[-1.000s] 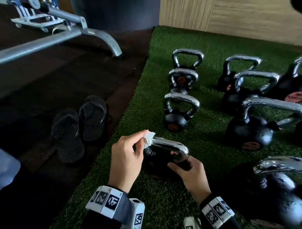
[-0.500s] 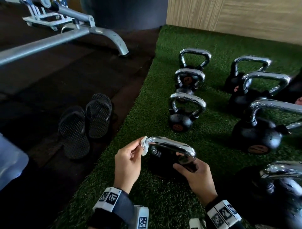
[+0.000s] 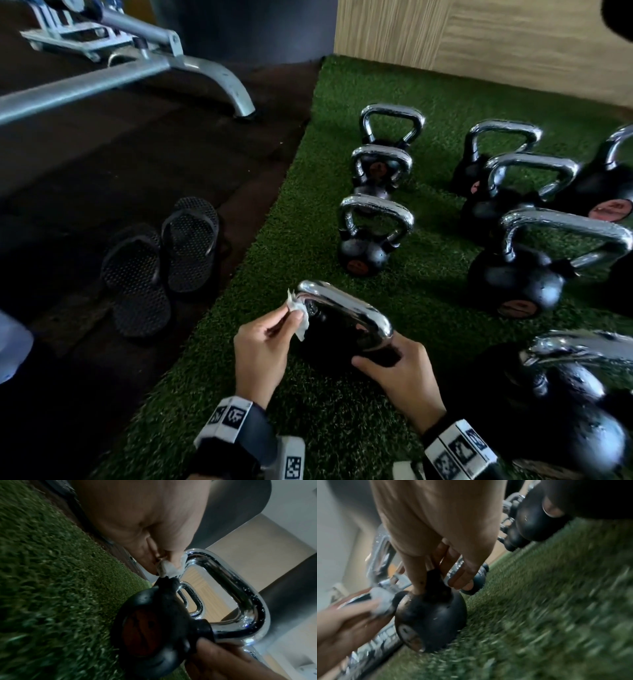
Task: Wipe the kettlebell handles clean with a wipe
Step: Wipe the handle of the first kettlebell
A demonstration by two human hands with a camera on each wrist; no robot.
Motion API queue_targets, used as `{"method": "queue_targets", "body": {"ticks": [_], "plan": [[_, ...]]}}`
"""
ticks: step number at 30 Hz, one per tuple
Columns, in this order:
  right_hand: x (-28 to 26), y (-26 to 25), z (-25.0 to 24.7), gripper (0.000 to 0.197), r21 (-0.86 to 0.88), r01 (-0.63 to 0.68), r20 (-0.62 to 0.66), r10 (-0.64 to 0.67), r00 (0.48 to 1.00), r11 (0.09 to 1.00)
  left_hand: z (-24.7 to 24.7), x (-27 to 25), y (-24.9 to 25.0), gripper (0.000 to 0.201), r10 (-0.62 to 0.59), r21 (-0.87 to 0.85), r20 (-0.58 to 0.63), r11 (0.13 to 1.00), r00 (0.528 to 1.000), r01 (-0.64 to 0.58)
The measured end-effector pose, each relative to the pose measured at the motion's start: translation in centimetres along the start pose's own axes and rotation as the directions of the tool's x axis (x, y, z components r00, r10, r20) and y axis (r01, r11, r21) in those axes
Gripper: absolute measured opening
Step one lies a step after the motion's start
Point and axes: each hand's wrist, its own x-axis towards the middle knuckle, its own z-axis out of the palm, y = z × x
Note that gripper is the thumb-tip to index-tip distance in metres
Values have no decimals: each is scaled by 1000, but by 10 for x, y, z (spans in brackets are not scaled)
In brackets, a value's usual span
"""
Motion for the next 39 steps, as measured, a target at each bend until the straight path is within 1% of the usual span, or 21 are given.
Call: {"method": "queue_targets", "body": {"ticks": [2,4,6,7,9,10,11,13,14,16,20,21,23,25,28,30,31,33,35,37,39], "plan": [[-5,-1,-6,21,-80,112,49,-109,993,990,9,10,10,32,33,80,10,996,999,-34],[-6,-3,-8,27,-191,238,100,-222,970,952,20,22,22,30,88,203,42,975,995,-95],[0,-7,-9,33,-276,287,147,-255,956,917,30,32,31,29,97,289,93,950,991,-120],[5,-8,-8,31,-283,290,142,-259,955,914,34,35,34,28,91,310,112,943,990,-122],[18,-10,-5,23,-245,268,60,-261,963,932,36,39,36,26,103,333,140,932,985,-145],[24,-10,-3,24,-217,242,32,-240,970,946,34,39,35,23,120,341,160,925,980,-169],[29,-10,0,30,-199,205,43,-201,979,958,32,38,34,18,134,345,183,919,974,-192],[36,-8,7,46,-202,107,164,-74,984,974,29,37,31,13,153,354,202,910,967,-217],[38,-6,10,47,-203,57,212,-13,977,977,30,38,31,14,156,368,199,903,967,-221],[41,-3,14,45,-165,-6,224,43,974,986,32,40,35,19,158,372,179,903,971,-215],[42,-4,14,50,-32,-144,224,147,963,989,34,40,47,20,245,203,150,941,958,-272],[42,-4,14,50,-27,-149,222,151,963,989,33,40,48,22,251,163,143,948,957,-273],[42,-5,12,44,-58,-111,211,121,970,992,32,42,49,24,199,103,144,971,969,-215],[41,-6,13,41,-73,-88,208,101,973,993,31,48,49,23,110,45,174,992,979,-119],[40,-10,13,44,37,-163,208,152,966,986,26,49,50,19,41,-57,223,998,974,-29],[39,-10,11,40,6,-130,212,126,969,991,21,43,51,15,35,-121,254,993,966,-4],[39,-10,10,35,16,-117,216,111,970,993,19,39,53,14,52,-140,295,990,954,-10],[39,-11,8,29,60,-106,222,90,971,993,16,36,54,13,119,-135,351,988,929,-76],[40,-9,10,30,88,-97,229,74,971,991,15,37,54,13,136,-139,289,985,948,-99],[41,-10,11,29,89,-75,231,53,972,993,18,29,56,12,87,-193,216,980,973,-45],[43,-10,9,23,72,-50,251,31,968,996,20,17,55,15,38,-238,242,971,970,22]]}}
